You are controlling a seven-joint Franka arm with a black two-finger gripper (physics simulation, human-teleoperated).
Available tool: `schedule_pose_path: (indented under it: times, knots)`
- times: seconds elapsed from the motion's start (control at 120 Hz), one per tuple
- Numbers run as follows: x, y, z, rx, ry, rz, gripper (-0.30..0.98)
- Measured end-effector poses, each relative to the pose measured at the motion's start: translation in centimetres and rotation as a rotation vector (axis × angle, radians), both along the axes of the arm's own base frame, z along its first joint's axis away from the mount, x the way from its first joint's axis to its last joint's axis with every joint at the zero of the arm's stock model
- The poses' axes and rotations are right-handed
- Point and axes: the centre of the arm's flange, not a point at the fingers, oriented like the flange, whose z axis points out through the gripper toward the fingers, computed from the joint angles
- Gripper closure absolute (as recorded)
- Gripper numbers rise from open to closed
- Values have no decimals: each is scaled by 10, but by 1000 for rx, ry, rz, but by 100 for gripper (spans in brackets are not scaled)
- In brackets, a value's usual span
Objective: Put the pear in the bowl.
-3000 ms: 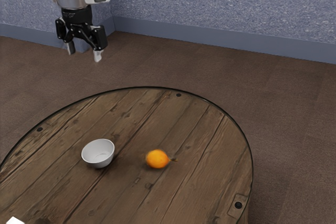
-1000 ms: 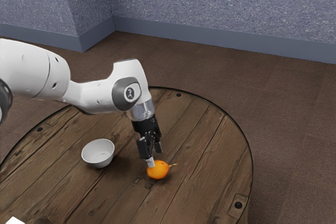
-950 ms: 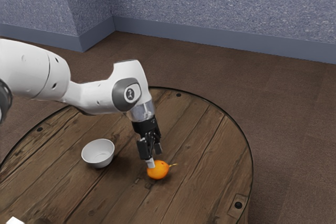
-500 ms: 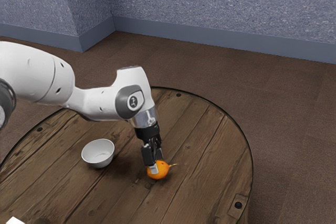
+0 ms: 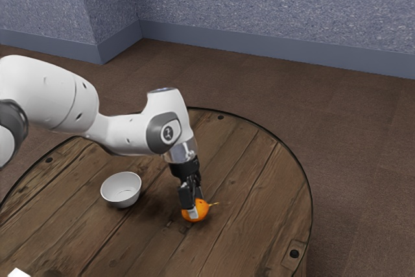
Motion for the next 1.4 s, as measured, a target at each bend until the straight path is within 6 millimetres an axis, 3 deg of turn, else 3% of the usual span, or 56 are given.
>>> schedule_pose_path:
  times: [0.333, 0.567, 0.75, 0.908, 1.108, 1.183, 1.4]
  knots:
    - [0, -2, -10, 1, -3, 8, 0]
    - [-1, -10, -5, 3, -21, -24, 28]
    - [0, -10, -1, 1, -32, -39, 38]
    - [4, -5, 23, 10, -71, -58, 46]
    - [13, 50, 87, 68, -164, -32, 54]
    - [11, 75, 106, 80, -180, -9, 50]
    - [-9, 159, 115, 96, -134, 104, 43]
